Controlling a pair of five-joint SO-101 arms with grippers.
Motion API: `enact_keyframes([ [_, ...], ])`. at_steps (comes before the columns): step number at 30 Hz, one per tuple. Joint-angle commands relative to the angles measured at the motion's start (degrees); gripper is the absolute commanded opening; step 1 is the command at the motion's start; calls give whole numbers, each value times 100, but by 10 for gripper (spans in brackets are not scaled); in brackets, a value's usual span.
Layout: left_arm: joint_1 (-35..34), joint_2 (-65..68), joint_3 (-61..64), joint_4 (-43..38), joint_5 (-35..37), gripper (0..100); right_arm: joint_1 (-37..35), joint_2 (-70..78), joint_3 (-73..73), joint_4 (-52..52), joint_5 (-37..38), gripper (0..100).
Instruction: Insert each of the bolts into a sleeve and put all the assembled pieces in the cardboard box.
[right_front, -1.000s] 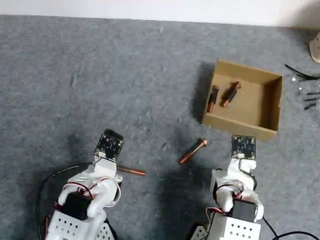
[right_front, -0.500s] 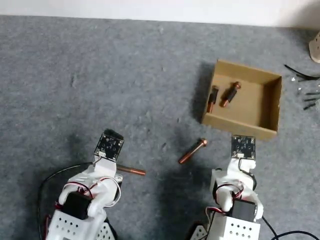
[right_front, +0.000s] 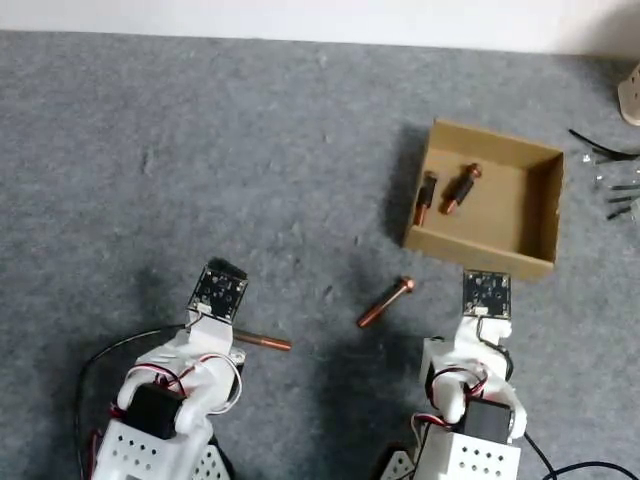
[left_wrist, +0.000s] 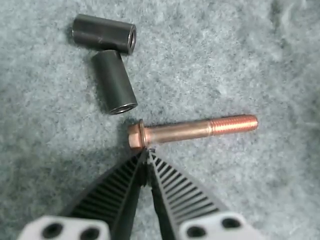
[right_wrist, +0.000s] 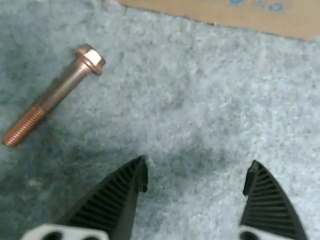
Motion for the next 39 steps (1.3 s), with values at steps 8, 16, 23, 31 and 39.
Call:
enact_keyframes([
  [8,4,-48,4,-404,-53,7,-391,-92,884,66,44,278],
  [16,-2202,-48,-778,-1451,-1811,6,576,-119,884,-233,35,278],
  [23,-2413,4,-1815,-1451,-2462,5,1385,-110,884,-1059,413,278],
  [31,-2422,13,-1903,-1477,-2462,5,1376,-57,198,-1068,695,278],
  [39,-2457,13,-2360,-589,-2374,5,804,-57,-479,-154,677,277],
])
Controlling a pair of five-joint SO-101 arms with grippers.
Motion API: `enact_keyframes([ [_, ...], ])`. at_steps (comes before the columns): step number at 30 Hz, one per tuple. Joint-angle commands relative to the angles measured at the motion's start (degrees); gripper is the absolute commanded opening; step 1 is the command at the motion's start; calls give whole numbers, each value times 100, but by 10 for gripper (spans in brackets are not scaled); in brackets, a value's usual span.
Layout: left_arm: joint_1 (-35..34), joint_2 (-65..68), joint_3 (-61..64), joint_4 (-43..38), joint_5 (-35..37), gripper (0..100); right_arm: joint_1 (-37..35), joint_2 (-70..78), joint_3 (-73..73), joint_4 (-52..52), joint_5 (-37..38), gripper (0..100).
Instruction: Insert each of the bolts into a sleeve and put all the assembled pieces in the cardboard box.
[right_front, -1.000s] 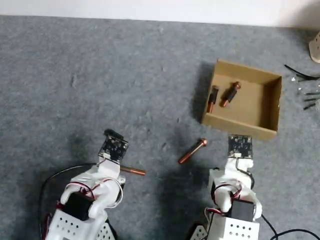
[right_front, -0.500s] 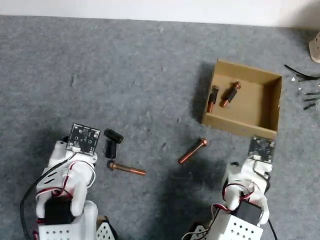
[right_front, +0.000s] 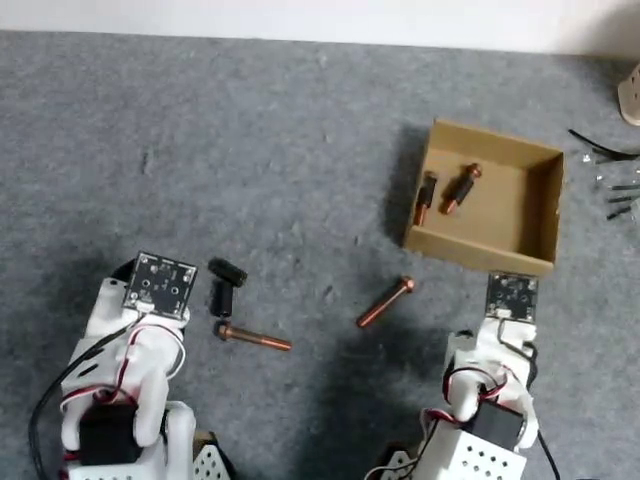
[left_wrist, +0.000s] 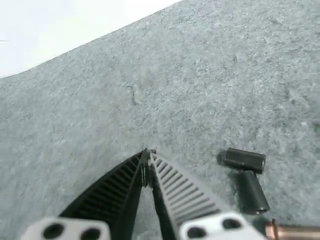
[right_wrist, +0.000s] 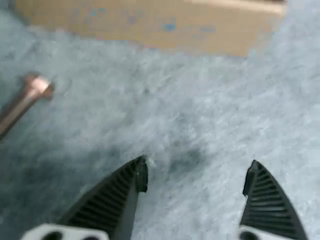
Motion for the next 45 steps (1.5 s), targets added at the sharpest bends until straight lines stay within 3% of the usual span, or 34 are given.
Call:
enact_keyframes([
  [1,-110,66,-330,413,70,5,-127,-4,-330,75,53,277],
  [9,171,66,-338,220,79,5,-716,-4,-365,-136,53,277],
  [16,-40,233,-338,255,79,5,-699,4,-497,40,53,277],
  [24,-40,2580,-1903,264,273,5,-734,198,-1569,66,70,277],
  [30,84,4409,-3389,431,352,5,-743,2360,-3090,75,44,277],
  [34,84,5209,-3732,431,431,6,-804,4215,-3987,57,-273,277],
  [40,418,5912,-3081,-756,1600,6,-1912,5965,-4382,-585,-360,277],
  [45,681,5921,-2229,-1609,1785,6,-3204,6774,-4391,-1024,-352,277],
])
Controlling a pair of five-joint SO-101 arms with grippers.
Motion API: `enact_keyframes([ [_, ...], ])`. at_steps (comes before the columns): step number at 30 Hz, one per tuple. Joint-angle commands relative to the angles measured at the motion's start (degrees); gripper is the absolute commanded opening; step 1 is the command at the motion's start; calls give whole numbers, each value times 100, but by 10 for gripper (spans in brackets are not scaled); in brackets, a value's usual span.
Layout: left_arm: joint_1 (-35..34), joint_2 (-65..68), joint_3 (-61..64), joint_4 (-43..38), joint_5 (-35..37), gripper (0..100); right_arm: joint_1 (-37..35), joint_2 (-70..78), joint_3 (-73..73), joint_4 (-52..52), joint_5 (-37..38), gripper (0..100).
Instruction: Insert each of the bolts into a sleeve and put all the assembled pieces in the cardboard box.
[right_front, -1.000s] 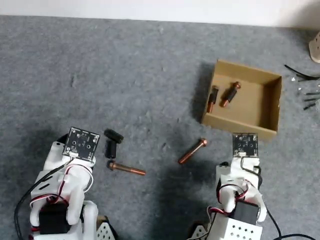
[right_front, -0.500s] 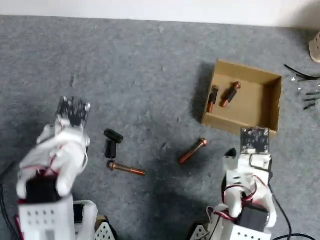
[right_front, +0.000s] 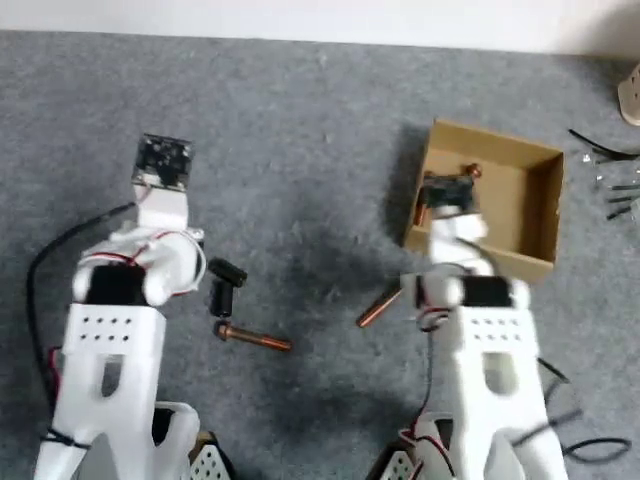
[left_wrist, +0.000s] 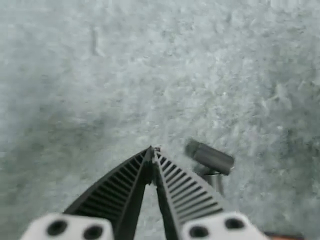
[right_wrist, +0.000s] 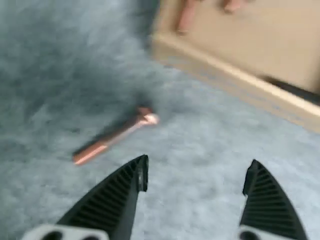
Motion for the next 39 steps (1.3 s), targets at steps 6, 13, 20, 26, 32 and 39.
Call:
enact_keyframes([
  [6,-110,31,1473,-1837,659,7,-2554,1253,-418,-409,-35,277],
  [13,-453,31,2158,-2936,712,7,-3345,2440,-1323,-1270,79,277],
  [20,-743,40,2158,-2945,941,7,-3697,4048,-2985,-1385,448,277],
  [26,-892,48,2149,-2954,1134,7,-4066,5596,-4523,-1376,448,277],
  [32,-884,66,2193,-3112,1134,7,-4242,6774,-5938,-690,440,277],
  [39,-884,57,2193,-3112,1134,7,-4040,7705,-6738,-207,440,277],
])
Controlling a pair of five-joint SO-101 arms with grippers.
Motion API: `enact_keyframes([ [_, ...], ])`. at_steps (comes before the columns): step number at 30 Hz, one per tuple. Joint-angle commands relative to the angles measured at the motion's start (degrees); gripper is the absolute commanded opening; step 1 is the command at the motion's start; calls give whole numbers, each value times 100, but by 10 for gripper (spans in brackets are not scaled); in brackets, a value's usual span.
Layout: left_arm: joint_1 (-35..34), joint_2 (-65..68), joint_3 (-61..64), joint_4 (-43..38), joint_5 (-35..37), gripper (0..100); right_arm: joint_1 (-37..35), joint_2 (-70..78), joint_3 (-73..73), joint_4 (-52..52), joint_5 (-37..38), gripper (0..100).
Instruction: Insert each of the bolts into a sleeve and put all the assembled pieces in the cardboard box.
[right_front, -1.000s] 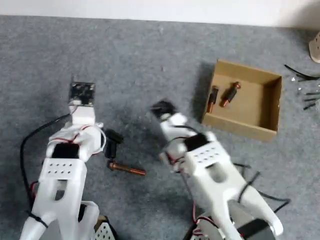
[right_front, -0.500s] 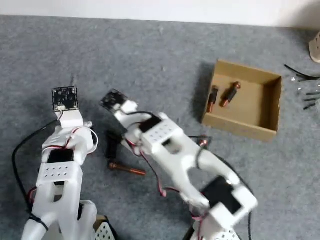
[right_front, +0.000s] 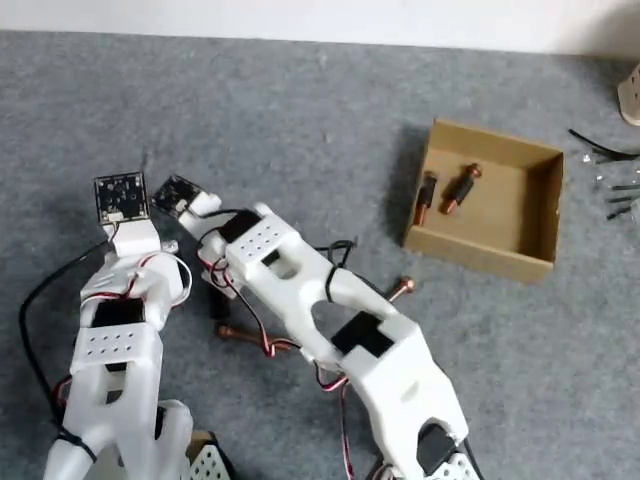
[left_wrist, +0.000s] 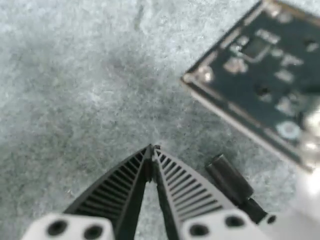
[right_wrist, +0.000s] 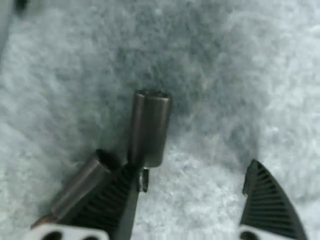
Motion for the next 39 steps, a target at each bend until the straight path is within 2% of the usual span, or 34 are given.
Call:
enact_keyframes([
  [1,-57,-4,-40,-97,53,7,101,356,-312,48,9,277],
  [4,-119,-31,-40,-97,53,7,101,637,-409,84,-404,277],
  [12,-233,-31,-40,-97,62,7,40,681,-444,1042,-1284,277],
  [19,-233,-31,-48,-105,62,7,31,699,-444,1165,-1881,277],
  [26,-242,-31,-66,-105,62,7,-119,646,-462,1305,-1837,277],
  [31,-259,-31,-84,-105,62,7,-101,646,-1015,1323,-1644,277],
  [37,-752,4,-48,-378,431,7,-338,708,-1842,1244,-1512,277],
  [39,-840,4,-75,-387,457,7,-462,716,-2097,884,-1301,277],
])
